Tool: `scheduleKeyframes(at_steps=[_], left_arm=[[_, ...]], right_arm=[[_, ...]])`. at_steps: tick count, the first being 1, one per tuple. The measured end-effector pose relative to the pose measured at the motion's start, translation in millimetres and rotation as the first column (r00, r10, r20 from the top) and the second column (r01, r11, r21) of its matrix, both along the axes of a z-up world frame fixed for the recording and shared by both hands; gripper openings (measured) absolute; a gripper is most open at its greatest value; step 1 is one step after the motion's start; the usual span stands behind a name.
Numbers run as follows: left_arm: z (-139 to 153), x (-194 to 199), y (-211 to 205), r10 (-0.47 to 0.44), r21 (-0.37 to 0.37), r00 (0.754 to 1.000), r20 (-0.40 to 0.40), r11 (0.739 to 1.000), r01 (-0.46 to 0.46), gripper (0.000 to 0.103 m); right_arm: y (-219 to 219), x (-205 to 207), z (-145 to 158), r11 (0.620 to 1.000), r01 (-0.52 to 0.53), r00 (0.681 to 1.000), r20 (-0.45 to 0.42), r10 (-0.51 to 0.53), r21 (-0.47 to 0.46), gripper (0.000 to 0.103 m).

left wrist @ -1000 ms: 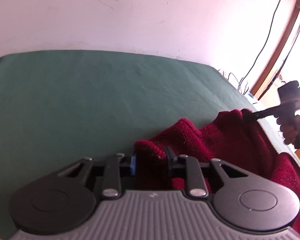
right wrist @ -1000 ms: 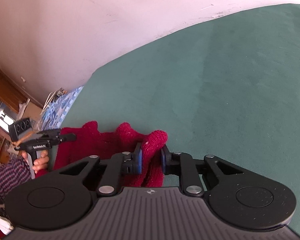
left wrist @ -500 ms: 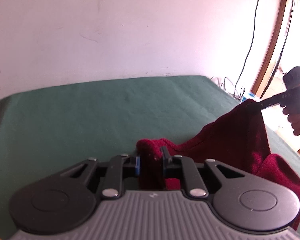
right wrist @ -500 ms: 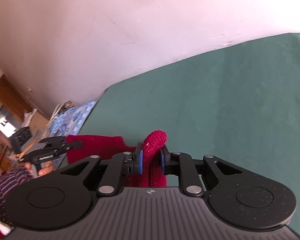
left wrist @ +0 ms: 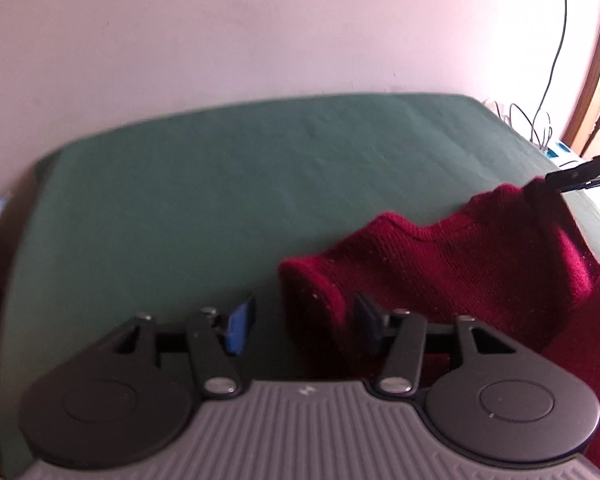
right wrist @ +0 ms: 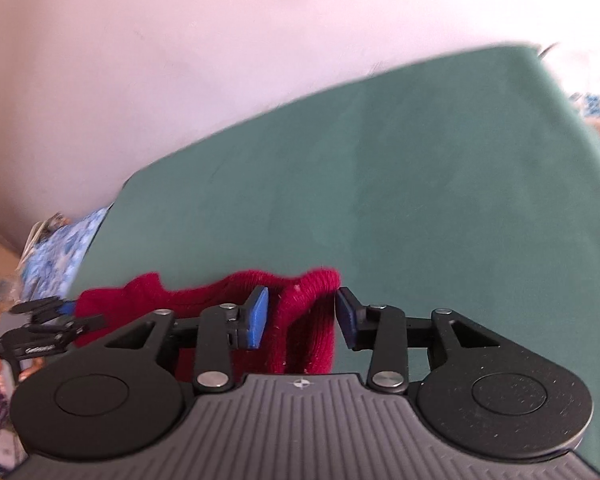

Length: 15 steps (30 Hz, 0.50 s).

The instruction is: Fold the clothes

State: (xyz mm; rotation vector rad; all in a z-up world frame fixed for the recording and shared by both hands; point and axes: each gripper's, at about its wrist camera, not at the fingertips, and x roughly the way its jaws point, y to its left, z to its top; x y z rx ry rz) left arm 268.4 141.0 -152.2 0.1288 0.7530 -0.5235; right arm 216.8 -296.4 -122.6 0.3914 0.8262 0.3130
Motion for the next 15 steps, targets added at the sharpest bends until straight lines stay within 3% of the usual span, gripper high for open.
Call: scheduleKeyframes(at_steps=[6, 9, 11, 15], left_arm=[[15, -19, 9, 0.006, -0.016, 1.0, 0.031, 1.0, -0.006, 0.056], [15, -20, 2, 0.022, -0.016, 0.999, 0.044, 1.0, -0.022, 0.05], [15, -19, -3, 0.016, -0.063, 0.999, 0.034, 0.998, -0.014, 0.028], [1, -9, -21, -0.001, -0.058, 1.0, -0.011, 0.998, 0.0, 0.021]], right_arm=[[6, -34, 17, 0.998, -0.058, 0.996, 0.064, 0.059, -0.008, 0.041], [22, -37, 12, 0.996, -0.077, 0.995, 0.067, 0.08, -0.048, 0.029], [30, -31, 4, 0.995, -0.096, 0.994, 0.053, 0.098, -0.034, 0.019], [40, -17, -11, 0.994, -0.092, 0.995, 0.026, 0.093, -0.052, 0.013]])
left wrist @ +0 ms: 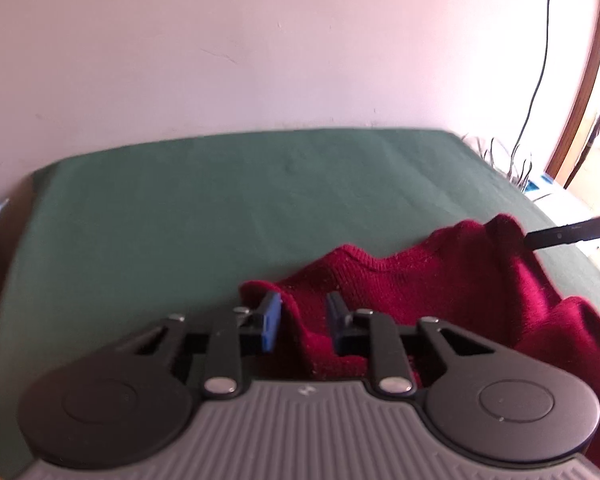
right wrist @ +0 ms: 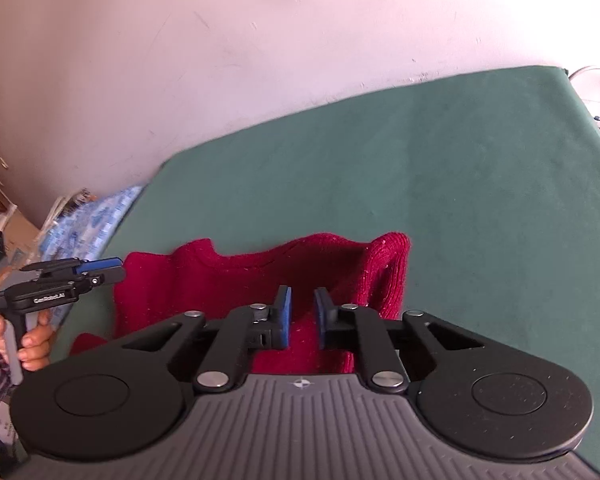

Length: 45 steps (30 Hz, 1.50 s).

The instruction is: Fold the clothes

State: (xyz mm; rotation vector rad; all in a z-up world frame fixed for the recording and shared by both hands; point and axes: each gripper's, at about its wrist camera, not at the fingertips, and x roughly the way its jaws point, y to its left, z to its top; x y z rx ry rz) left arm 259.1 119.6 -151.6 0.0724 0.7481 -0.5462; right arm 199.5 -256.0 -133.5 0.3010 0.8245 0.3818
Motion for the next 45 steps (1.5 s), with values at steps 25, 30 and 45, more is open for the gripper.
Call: scheduleKeyframes(at_steps=[25, 30, 45], left_arm=[[5, 15, -13, -0.033, -0.027, 0.999, 0.02, 0.999, 0.034, 0.029], [36, -17, 9, -0.06, -0.084, 0.995, 0.074, 0.994, 0.066, 0.043], [22, -149, 56, -0.024, -0.105, 0.999, -0.039, 0.994, 0.02, 0.058]], right_arm=[[-38, 11, -8, 0.964, 0.229, 0.973, -0.047, -0.225, 0.137, 0.011], [-32, -18, 21, 0.98, 0.137, 0.99, 0.018, -0.141, 0.144, 0.018], [-13, -144, 31, 0.998, 0.041, 0.998, -0.044, -0.039, 0.039, 0.032]])
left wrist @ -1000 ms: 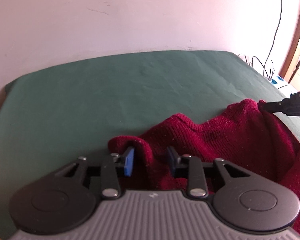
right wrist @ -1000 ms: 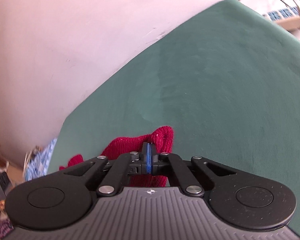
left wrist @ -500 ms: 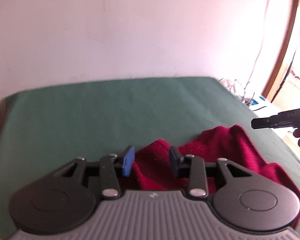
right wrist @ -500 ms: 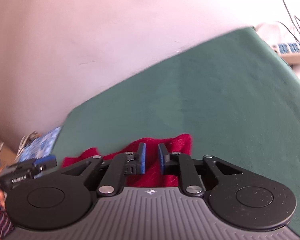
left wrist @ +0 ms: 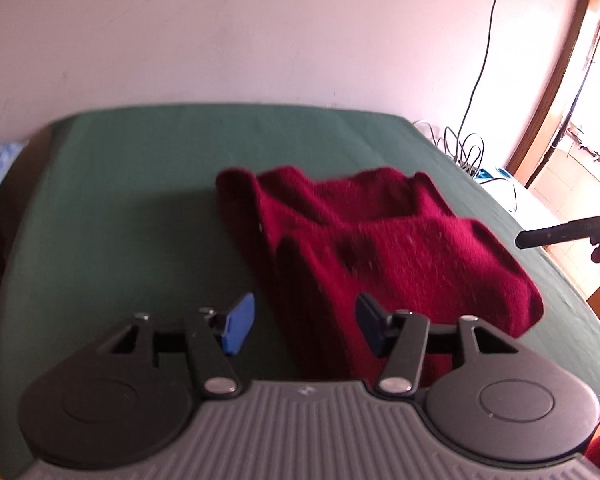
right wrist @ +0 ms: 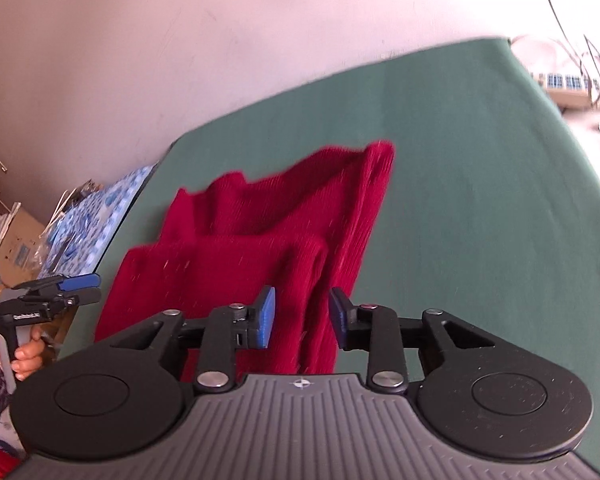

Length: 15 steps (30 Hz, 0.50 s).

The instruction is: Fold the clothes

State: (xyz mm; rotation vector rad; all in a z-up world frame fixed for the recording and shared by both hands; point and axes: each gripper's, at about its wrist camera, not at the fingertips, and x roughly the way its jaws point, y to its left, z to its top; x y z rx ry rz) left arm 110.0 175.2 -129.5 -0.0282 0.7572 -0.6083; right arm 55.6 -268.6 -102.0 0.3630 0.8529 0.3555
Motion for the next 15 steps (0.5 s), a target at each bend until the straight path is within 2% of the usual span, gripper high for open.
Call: scheduleKeyframes(at_steps=[3, 5, 6, 11, 15], left_arm=[[-1, 6, -1, 0.018, -0.002, 1.0, -0.011, 1.0, -0.018, 0.059], [1, 21, -4, 0.042, 0.006, 0.999, 0.027, 0.999, -0.042, 0.063], [2, 35, -4, 0.056, 0.01, 0.998, 0.032, 0.998, -0.056, 0.064], [1, 116, -12, 0.085, 0.026, 0.996, 0.017, 0.996, -0.085, 0.064], [-9, 164, -31, 0.032, 0.09, 0.999, 0.012, 0.995, -0.032, 0.063]], right_arm=[[10, 0, 3, 1.0, -0.015, 1.0, 0.011, 0.015, -0.011, 0.033], [11, 6, 8, 1.0, -0.01, 0.999, 0.035, 0.011, -0.013, 0.035], [11, 14, 10, 1.0, 0.002, 0.999, 0.044, -0.001, -0.017, 0.04], [-6, 85, 6, 0.995, 0.104, 0.994, 0.025, -0.104, 0.0, 0.041], [-17, 141, -9, 0.993, 0.11, 0.994, -0.018, -0.111, -0.033, 0.042]])
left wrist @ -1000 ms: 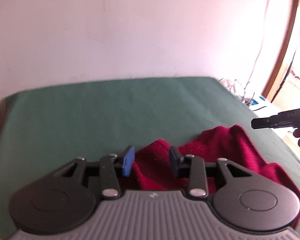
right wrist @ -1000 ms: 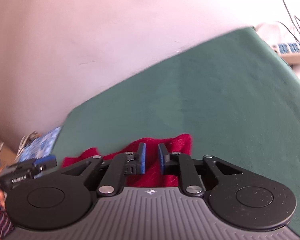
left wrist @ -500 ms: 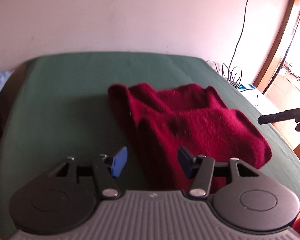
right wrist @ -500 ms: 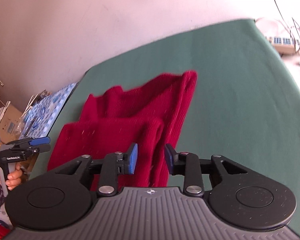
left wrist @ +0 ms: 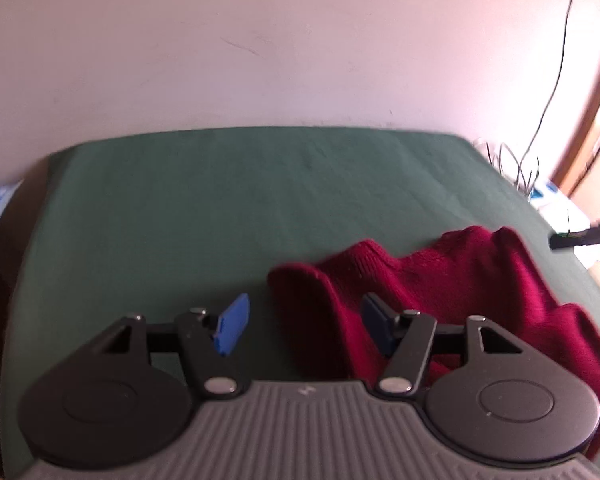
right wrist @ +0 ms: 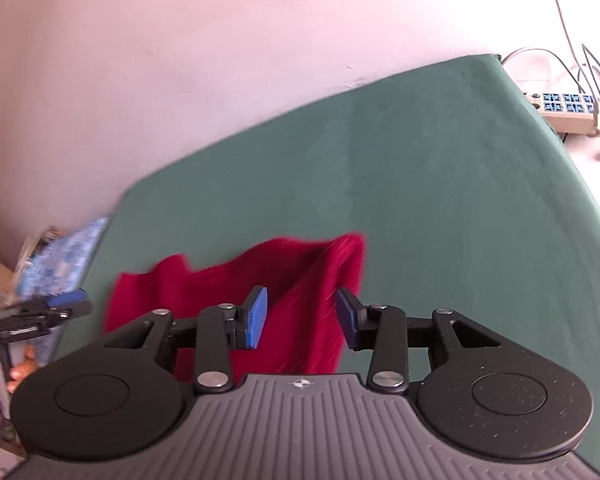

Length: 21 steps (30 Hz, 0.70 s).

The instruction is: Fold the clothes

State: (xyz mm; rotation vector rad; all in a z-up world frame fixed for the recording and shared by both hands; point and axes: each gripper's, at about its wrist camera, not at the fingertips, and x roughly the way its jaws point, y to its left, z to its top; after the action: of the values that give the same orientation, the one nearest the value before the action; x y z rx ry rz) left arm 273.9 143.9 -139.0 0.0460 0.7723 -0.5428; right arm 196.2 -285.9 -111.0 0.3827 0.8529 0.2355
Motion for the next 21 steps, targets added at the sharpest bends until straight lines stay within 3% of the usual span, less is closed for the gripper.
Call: scheduleKeyframes(at_steps=[3, 5, 8, 11, 14, 16, 21], left_arm=[[-9, 19, -7, -0.054, 0.005, 0.998, -0.032, 0.999, 0.055, 0.063], [-13, 25, -11, -0.093, -0.005, 0.995, -0.047, 0.996, 0.093, 0.063], [-19, 30, -17, -0.127, -0.008, 0.99, -0.06, 0.992, 0.127, 0.063], [-27, 35, -20, -0.15, -0.017, 0.986, -0.077, 0.989, 0.149, 0.064], [-30, 39, -20, -0.177, -0.039, 0.981, -0.08, 0.984, 0.175, 0.071], [-32, 44, -18, -0.173, -0.026, 0.981, -0.084, 0.985, 0.172, 0.076], [-39, 50, -11, -0.172, -0.034, 0.982, -0.078, 0.985, 0.17, 0.076]], right_arm=[[-9, 26, -13, 0.999, -0.028, 0.999, -0.043, 0.029, 0.027, 0.043], [-11, 38, -17, 0.999, -0.041, 0.998, -0.05, 0.042, 0.012, 0.043], [-9, 48, -20, 0.997, -0.07, 0.997, -0.048, 0.068, -0.041, 0.052], [-5, 53, -26, 0.991, -0.128, 0.99, -0.066, 0.126, -0.03, 0.053], [1, 57, -32, 0.986, -0.166, 0.984, -0.069, 0.165, -0.003, 0.054], [4, 60, -33, 0.984, -0.18, 0.982, -0.054, 0.18, -0.007, 0.054], [6, 64, -34, 0.977, -0.211, 0.977, -0.031, 0.21, -0.029, 0.059]])
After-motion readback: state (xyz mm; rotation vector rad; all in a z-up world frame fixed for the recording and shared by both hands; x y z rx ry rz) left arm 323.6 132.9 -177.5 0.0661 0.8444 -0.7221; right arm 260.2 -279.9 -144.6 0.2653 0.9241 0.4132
